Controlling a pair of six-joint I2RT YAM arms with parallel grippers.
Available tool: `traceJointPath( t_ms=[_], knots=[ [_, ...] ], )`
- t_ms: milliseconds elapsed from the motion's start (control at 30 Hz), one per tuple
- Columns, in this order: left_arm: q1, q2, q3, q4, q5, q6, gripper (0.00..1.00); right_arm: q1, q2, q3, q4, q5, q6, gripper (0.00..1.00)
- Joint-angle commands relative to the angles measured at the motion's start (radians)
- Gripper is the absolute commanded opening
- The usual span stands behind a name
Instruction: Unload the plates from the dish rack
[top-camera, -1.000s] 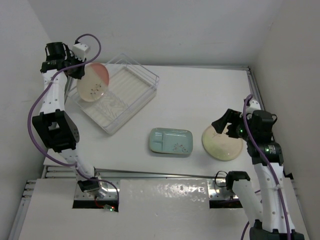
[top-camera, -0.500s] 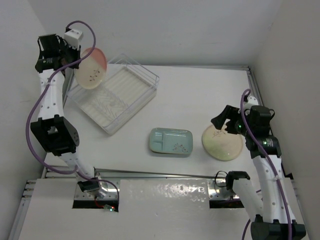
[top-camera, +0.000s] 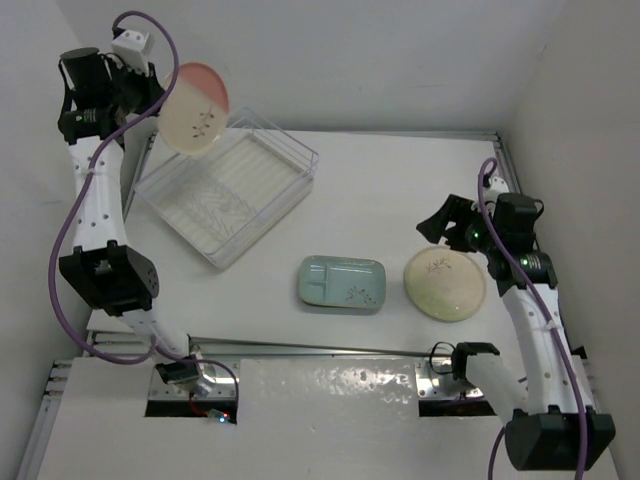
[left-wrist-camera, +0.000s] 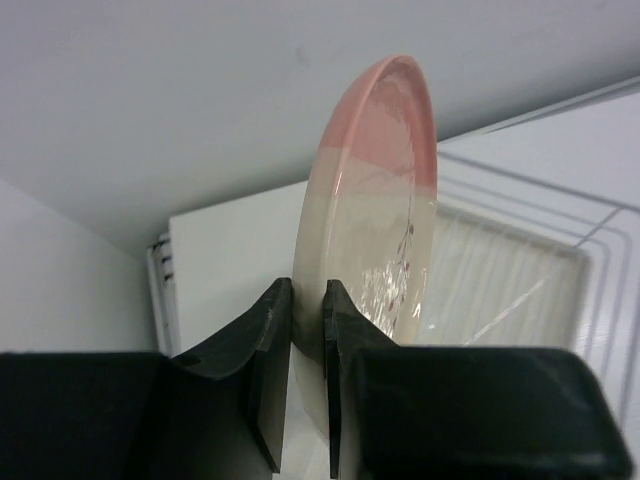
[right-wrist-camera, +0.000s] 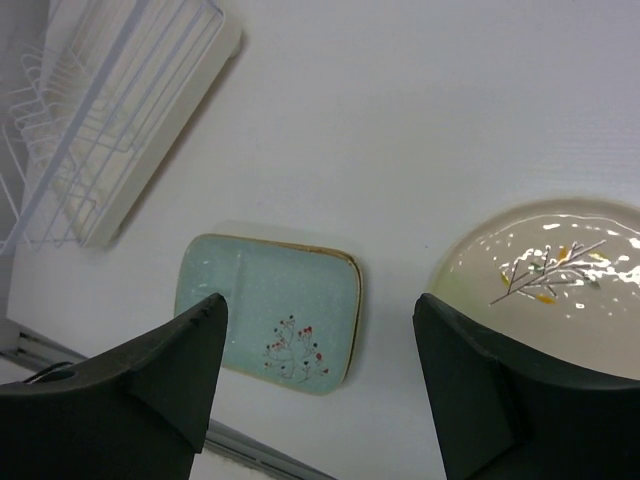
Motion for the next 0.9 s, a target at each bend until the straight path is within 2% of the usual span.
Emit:
traceJointPath(
  t_ms=[0, 67, 167, 233, 267, 333, 500, 733, 867],
  knots=[
    [-0.094, -0.11, 0.029, 0.152, 0.166, -0.108, 0.0, 0.018, 0.086, 0.123, 0.105, -0.03, 0.027, 0.74],
    [-0.172, -0.121, 0.005, 0.128, 0.174, -0.099, 0.0, 0.033, 0.127, 0.152, 0.183, -0.028, 0.025, 0.75],
    [-0.24, -0.113, -0.008, 0.088, 0.236, -0.136, 0.0, 0.156, 0.259, 0.274, 0.186, -0.013, -0.057, 0.79],
    [-0.274, -0.109, -0.031, 0.083, 0.272, -0.18, 0.0, 0.229, 0.403, 0.417, 0.143, -0.066, -0.109, 0.85],
    [-0.278, -0.109, -0.045, 0.083, 0.298, -0.193, 0.0, 0.242, 0.446, 0.457, 0.148, -0.156, -0.108, 0.86],
    [-0.306, -0.107, -0.051, 0.059, 0.31, -0.188, 0.0, 0.283, 0.54, 0.532, 0.204, -0.2, -0.084, 0.91],
    [-0.334, -0.113, -0.101, 0.077, 0.402, -0.237, 0.0, 0.336, 0.636, 0.548, 0.414, -0.261, -0.064, 0.92],
    [-0.338, -0.103, -0.118, 0.054, 0.483, -0.231, 0.0, 0.336, 0.768, 0.603, 0.507, -0.303, -0.03, 0.91],
    [-0.338, -0.107, -0.16, 0.057, 0.508, -0.226, 0.0, 0.339, 0.851, 0.64, 0.635, -0.33, 0.056, 0.87]
  ],
)
